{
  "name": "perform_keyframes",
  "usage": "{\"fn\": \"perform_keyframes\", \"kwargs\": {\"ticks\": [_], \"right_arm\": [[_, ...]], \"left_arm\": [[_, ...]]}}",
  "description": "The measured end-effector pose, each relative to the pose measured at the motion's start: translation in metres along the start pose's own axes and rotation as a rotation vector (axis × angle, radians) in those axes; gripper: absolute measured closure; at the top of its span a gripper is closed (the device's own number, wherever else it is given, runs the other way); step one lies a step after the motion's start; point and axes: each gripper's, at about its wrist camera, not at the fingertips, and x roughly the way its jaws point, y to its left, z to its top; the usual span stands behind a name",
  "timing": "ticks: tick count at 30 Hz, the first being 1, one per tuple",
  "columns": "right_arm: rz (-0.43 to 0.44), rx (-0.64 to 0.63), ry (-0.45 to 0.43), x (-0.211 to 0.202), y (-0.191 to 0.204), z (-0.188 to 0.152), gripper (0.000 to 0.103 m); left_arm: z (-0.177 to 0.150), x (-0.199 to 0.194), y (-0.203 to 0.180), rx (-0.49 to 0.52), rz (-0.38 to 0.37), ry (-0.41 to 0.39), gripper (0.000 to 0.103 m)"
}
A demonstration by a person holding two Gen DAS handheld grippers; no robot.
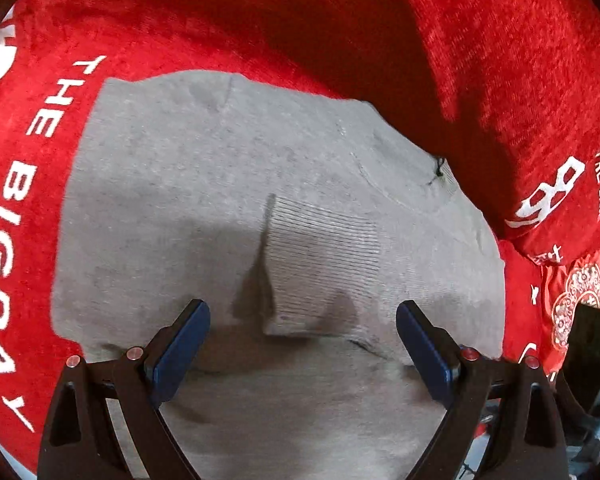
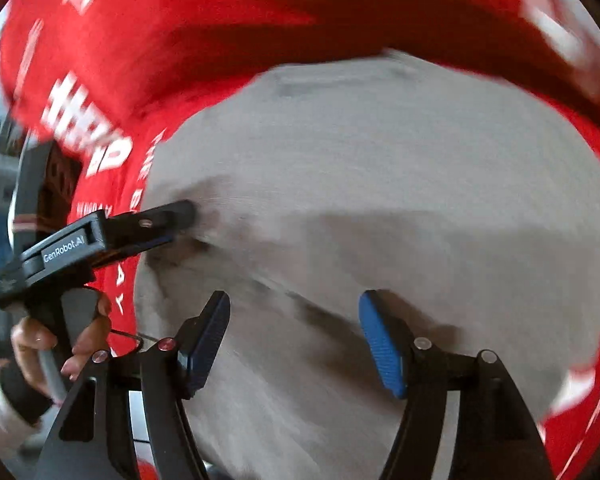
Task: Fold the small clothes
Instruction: 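Grasp the ribbed hem with the left gripper while the right gripper grasps the hem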
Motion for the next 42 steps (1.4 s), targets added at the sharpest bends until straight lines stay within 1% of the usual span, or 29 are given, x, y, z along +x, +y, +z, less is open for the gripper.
{"fn": "perform_keyframes", "kwargs": {"ticks": [3, 4, 5, 7, 8, 9, 10, 12, 14, 16, 18, 20, 21, 23, 26, 28, 31, 33, 35, 36, 37, 39, 42], "right_arm": [[0.073, 0.254, -0.041, -0.02, -0.058, -0.019, 0.032], [0.101, 0.333, -0.061, -0.025, -0.077, -0.025, 0.032], [0.133, 0.438, -0.087, -0.029, -0.101, -0.034, 0.032], [0.203, 0.572, -0.135, -0.031, -0.128, -0.044, 0.033], [0.255, 0.639, -0.167, -0.031, -0.139, -0.047, 0.033], [0.281, 0.685, -0.189, -0.031, -0.145, -0.049, 0.037], [0.285, 0.709, -0.205, -0.032, -0.149, -0.049, 0.059], [0.24, 0.679, -0.201, -0.033, -0.148, -0.043, 0.096], [0.205, 0.603, -0.211, -0.04, -0.142, -0.036, 0.097], [0.167, 0.523, -0.208, -0.046, -0.135, -0.031, 0.097], [0.127, 0.471, -0.194, -0.049, -0.134, -0.028, 0.097], [0.102, 0.452, -0.173, -0.043, -0.131, -0.025, 0.097], [0.088, 0.446, -0.161, -0.044, -0.137, -0.027, 0.097], [0.092, 0.441, -0.132, -0.039, -0.146, -0.031, 0.097], [0.089, 0.434, -0.106, -0.037, -0.148, -0.035, 0.096], [0.078, 0.418, -0.088, -0.04, -0.145, -0.036, 0.095], [0.04, 0.373, -0.053, -0.054, -0.142, -0.041, 0.095], [0.037, 0.352, -0.059, -0.065, -0.138, -0.042, 0.095], [0.058, 0.347, -0.11, -0.082, -0.139, -0.041, 0.094], [0.059, 0.352, -0.134, -0.088, -0.142, -0.039, 0.085], [0.055, 0.363, -0.158, -0.093, -0.146, -0.037, 0.062], [0.03, 0.414, -0.21, -0.096, -0.159, -0.026, 0.034], [0.039, 0.479, -0.233, -0.088, -0.183, -0.01, 0.034]], "left_arm": [[0.003, 0.001, -0.011, 0.001, -0.023, 0.007, 0.009], [0.004, 0.003, -0.016, 0.004, -0.027, 0.004, 0.017], [0.005, 0.003, -0.018, 0.013, -0.017, 0.004, 0.026], [0.007, 0.009, -0.022, 0.026, 0.023, 0.028, 0.056], [0.007, 0.011, -0.022, 0.028, 0.037, 0.037, 0.064], [0.007, 0.013, -0.024, 0.029, 0.038, 0.041, 0.079], [0.007, 0.012, -0.024, 0.026, 0.032, 0.04, 0.087], [0.005, 0.006, -0.023, 0.019, 0.006, 0.017, 0.092], [0.002, -0.005, -0.02, 0.022, 0.001, -0.004, 0.093], [-0.005, -0.015, -0.02, 0.047, 0.03, -0.025, 0.093], [-0.013, -0.017, -0.021, 0.067, 0.047, -0.023, 0.093], [-0.02, -0.013, -0.021, 0.076, 0.053, -0.004, 0.093], [-0.024, -0.011, -0.021, 0.078, 0.059, 0.004, 0.093], [-0.029, -0.011, -0.02, 0.084, 0.065, 0.004, 0.093], [-0.032, -0.013, -0.016, 0.094, 0.121, -0.002, 0.093], [-0.031, -0.017, -0.012, 0.093, 0.125, -0.001, 0.093], [-0.031, -0.03, -0.011, 0.133, 0.197, -0.027, 0.093], [-0.03, -0.04, -0.01, 0.146, 0.204, -0.036, 0.093], [-0.029, -0.048, -0.012, 0.152, 0.205, -0.047, 0.093], [-0.028, -0.051, -0.014, 0.159, 0.207, -0.051, 0.093], [-0.027, -0.053, -0.018, 0.168, 0.209, -0.058, 0.093], [-0.024, -0.052, -0.025, 0.181, 0.206, -0.065, 0.093], [-0.019, -0.038, -0.04, 0.19, 0.204, -0.059, 0.093]]}}
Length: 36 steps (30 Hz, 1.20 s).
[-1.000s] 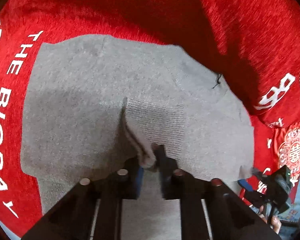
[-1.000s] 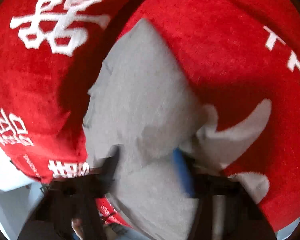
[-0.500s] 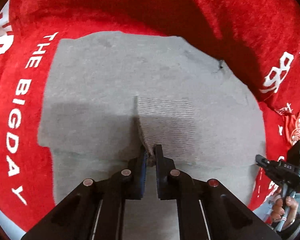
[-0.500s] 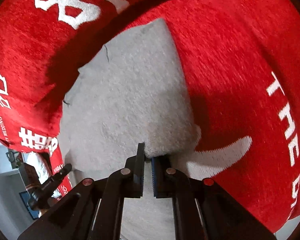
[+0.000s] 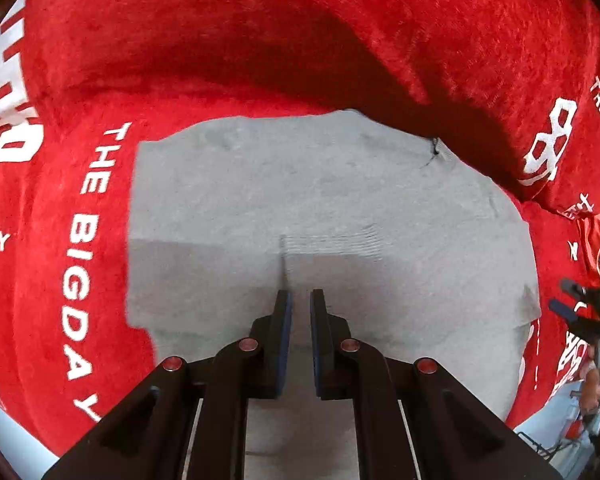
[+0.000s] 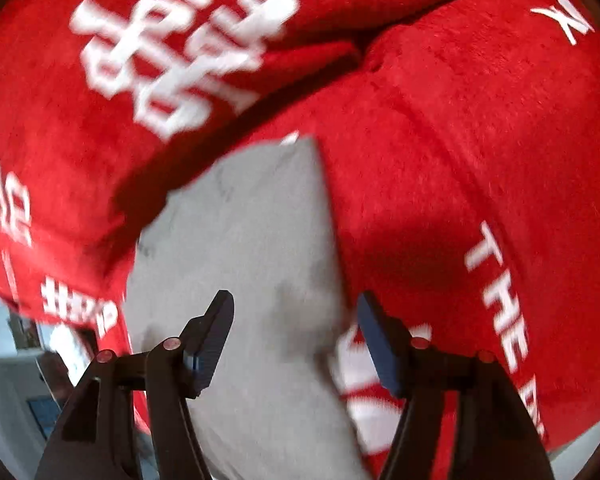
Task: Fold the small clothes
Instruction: 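Grasp the ribbed hem with the left gripper while the right gripper grasps the hem, then lift the hem with both grippers and fold it up toward the collar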
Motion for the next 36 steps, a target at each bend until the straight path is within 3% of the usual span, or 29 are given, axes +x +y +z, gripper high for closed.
{"fn": "perform_keyframes", "kwargs": {"ticks": [5, 8, 9, 10, 15, 20, 26, 32, 36], "right_arm": [[0.043, 0.061, 0.006, 0.028, -0.012, 0.029, 0.037], [0.097, 0.063, 0.031, 0.041, -0.01, 0.037, 0.049], [0.107, 0.057, 0.049, 0.044, -0.007, 0.039, 0.078], [0.102, 0.029, 0.063, 0.044, 0.0, 0.04, 0.095], [-0.058, -0.297, -0.035, 0.016, 0.049, 0.037, 0.095], [-0.234, -0.403, 0.034, 0.045, 0.036, 0.034, 0.095], [-0.289, -0.328, 0.005, 0.024, 0.025, 0.03, 0.092], [-0.208, -0.284, 0.02, -0.012, 0.019, 0.004, 0.092], [-0.179, -0.323, 0.05, -0.008, 0.033, -0.024, 0.092]], "left_arm": [[0.004, 0.02, -0.017, 0.008, 0.01, 0.013, 0.093], [0.003, 0.028, -0.019, 0.007, 0.029, 0.022, 0.093], [0.002, 0.03, -0.019, 0.006, 0.032, 0.025, 0.093], [0.002, 0.032, -0.018, 0.002, 0.036, 0.03, 0.093], [-0.002, 0.037, -0.016, -0.006, 0.054, 0.038, 0.093], [-0.008, 0.043, -0.025, 0.019, 0.078, 0.033, 0.093], [-0.01, 0.042, -0.027, 0.027, 0.09, 0.033, 0.093], [-0.012, 0.027, -0.022, 0.037, 0.108, 0.012, 0.093], [-0.015, 0.026, -0.022, 0.058, 0.121, 0.012, 0.093]]}}
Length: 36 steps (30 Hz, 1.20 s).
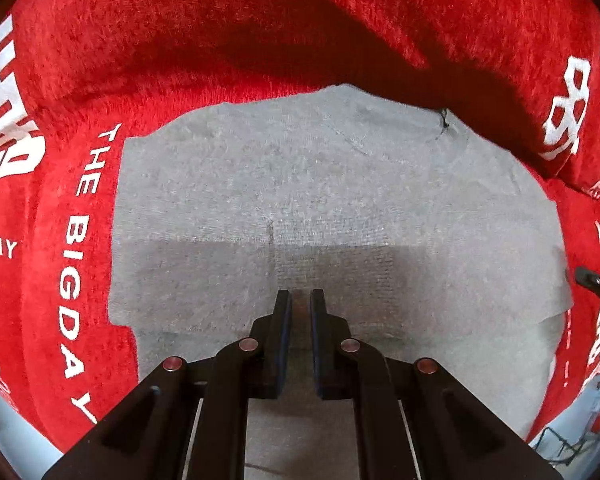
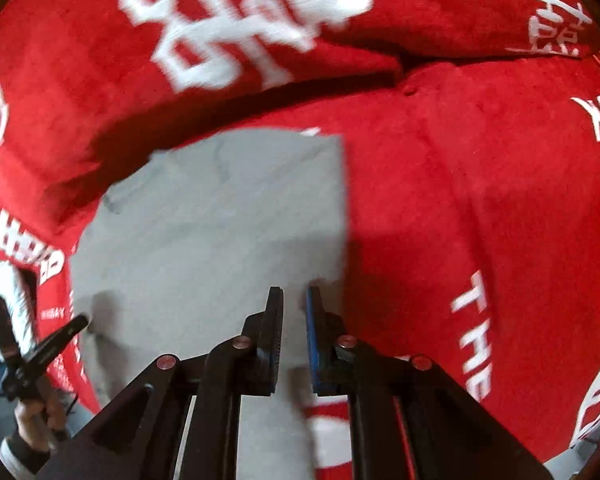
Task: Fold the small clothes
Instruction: 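Lift the hem with both grippers and fold it up toward the collar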
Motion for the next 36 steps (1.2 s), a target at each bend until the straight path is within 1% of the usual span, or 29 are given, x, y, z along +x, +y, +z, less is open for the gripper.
{"fn": "perform_keyframes", "kwargs": {"ticks": [1, 2, 4, 5, 8, 11, 13, 16, 25, 30, 32, 36], "right_arm": [[-0.007, -0.009, 0.009, 0.009, 0.01, -0.002, 0.092], [-0.03, -0.024, 0.025, 0.016, 0.011, -0.007, 0.092], [-0.063, -0.037, 0.036, 0.026, 0.011, -0.012, 0.093], [-0.06, -0.031, 0.025, 0.027, 0.008, -0.013, 0.093], [-0.068, 0.003, 0.023, 0.022, 0.001, -0.017, 0.093], [-0.066, 0.028, 0.042, 0.015, -0.003, -0.02, 0.093], [-0.066, 0.02, 0.047, 0.002, -0.005, -0.023, 0.091], [-0.067, 0.014, 0.06, -0.003, 0.0, -0.03, 0.089], [-0.035, 0.044, 0.108, 0.002, 0.018, -0.045, 0.088], [-0.004, 0.053, 0.139, 0.009, 0.024, -0.051, 0.088], [0.029, 0.073, 0.155, 0.011, 0.024, -0.053, 0.088], [0.049, 0.073, 0.184, 0.016, 0.026, -0.057, 0.088]], "left_arm": [[-0.001, 0.005, -0.002, 0.006, 0.009, 0.018, 0.093], [-0.003, 0.01, -0.003, 0.006, 0.014, 0.029, 0.093], [-0.006, 0.015, -0.005, 0.009, 0.025, 0.022, 0.093], [-0.007, 0.015, -0.006, 0.013, 0.028, 0.012, 0.093], [-0.009, 0.013, -0.007, 0.018, 0.031, 0.015, 0.093], [-0.012, 0.009, -0.009, 0.027, 0.044, 0.016, 0.093], [-0.017, 0.005, -0.01, 0.04, 0.057, 0.023, 0.093], [-0.025, 0.0, -0.01, 0.041, 0.048, 0.037, 0.093], [-0.037, -0.015, -0.02, 0.044, 0.044, 0.063, 0.093], [-0.041, -0.019, -0.027, 0.056, 0.077, 0.063, 0.093], [-0.044, -0.019, -0.03, 0.048, 0.072, 0.084, 0.093], [-0.048, -0.016, -0.037, 0.048, 0.091, 0.12, 0.093]]}}
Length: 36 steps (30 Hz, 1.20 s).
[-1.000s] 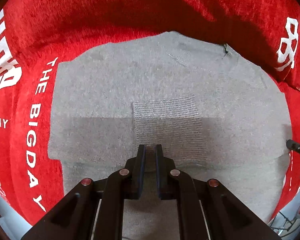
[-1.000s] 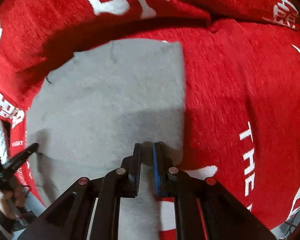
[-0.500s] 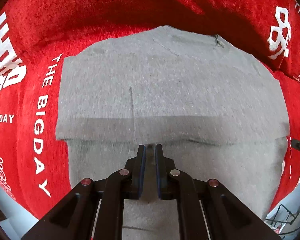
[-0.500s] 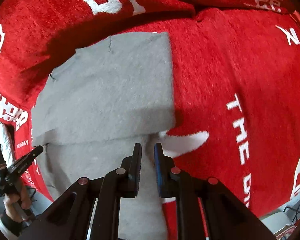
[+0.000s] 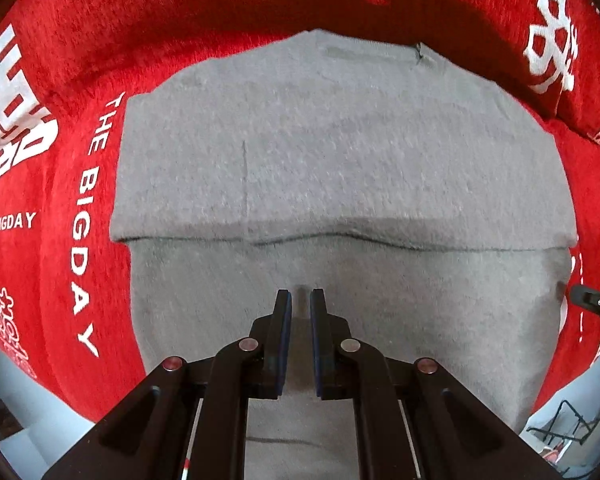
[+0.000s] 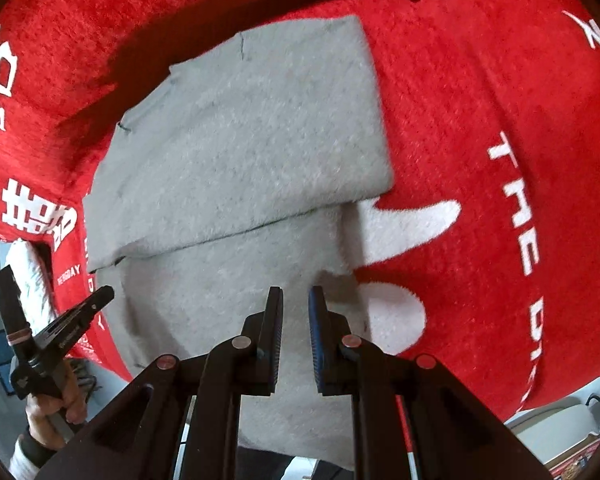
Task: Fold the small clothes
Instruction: 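Lift the hem with both grippers and fold it up toward the collar, then open both grippers to release the hem and lift away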
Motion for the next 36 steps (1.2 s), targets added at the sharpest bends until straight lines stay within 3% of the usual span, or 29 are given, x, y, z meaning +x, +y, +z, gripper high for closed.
{"fn": "perform_keyframes", "kwargs": {"ticks": [2, 3, 4, 6, 11, 12, 13, 15, 23, 25, 32, 36], "right_arm": [[0.007, -0.008, 0.011, 0.001, 0.001, -0.001, 0.088], [0.014, -0.01, 0.018, 0.002, 0.002, 0.0, 0.088], [0.021, -0.011, 0.023, 0.002, 0.003, 0.0, 0.088], [0.027, -0.016, 0.03, 0.002, 0.004, 0.001, 0.088], [0.02, -0.045, 0.028, 0.001, 0.008, 0.003, 0.085], [0.019, -0.047, 0.025, 0.0, 0.009, 0.003, 0.068], [0.021, -0.048, 0.019, -0.002, 0.008, 0.003, 0.043], [0.032, -0.052, 0.001, -0.006, 0.009, 0.003, 0.025], [-0.065, -0.083, -0.07, -0.02, 0.007, 0.001, 0.013], [-0.1, -0.091, -0.065, -0.02, 0.005, 0.003, 0.0], [-0.052, -0.076, -0.025, -0.022, -0.003, 0.002, 0.0], [-0.002, -0.059, 0.001, -0.019, -0.008, 0.001, 0.0]], "left_arm": [[-0.001, 0.0, -0.004, 0.006, 0.004, 0.007, 0.093], [-0.001, 0.0, -0.007, 0.007, 0.008, 0.014, 0.084], [-0.002, 0.0, -0.01, 0.004, 0.008, 0.018, 0.052], [-0.002, -0.003, -0.012, -0.006, 0.016, 0.008, 0.015], [-0.004, -0.01, -0.027, 0.005, 0.021, -0.003, 0.015], [-0.004, -0.01, -0.028, 0.005, 0.019, 0.0, 0.015], [-0.005, -0.01, -0.031, 0.003, 0.021, 0.002, 0.015], [-0.005, -0.011, -0.032, 0.004, 0.026, 0.003, 0.015], [-0.01, -0.016, -0.044, 0.011, 0.045, 0.006, 0.015], [-0.01, -0.018, -0.048, 0.025, 0.058, 0.01, 0.015], [-0.017, -0.025, -0.045, 0.011, 0.073, 0.008, 0.015], [-0.03, -0.017, -0.031, -0.031, 0.037, 0.065, 0.015]]}}
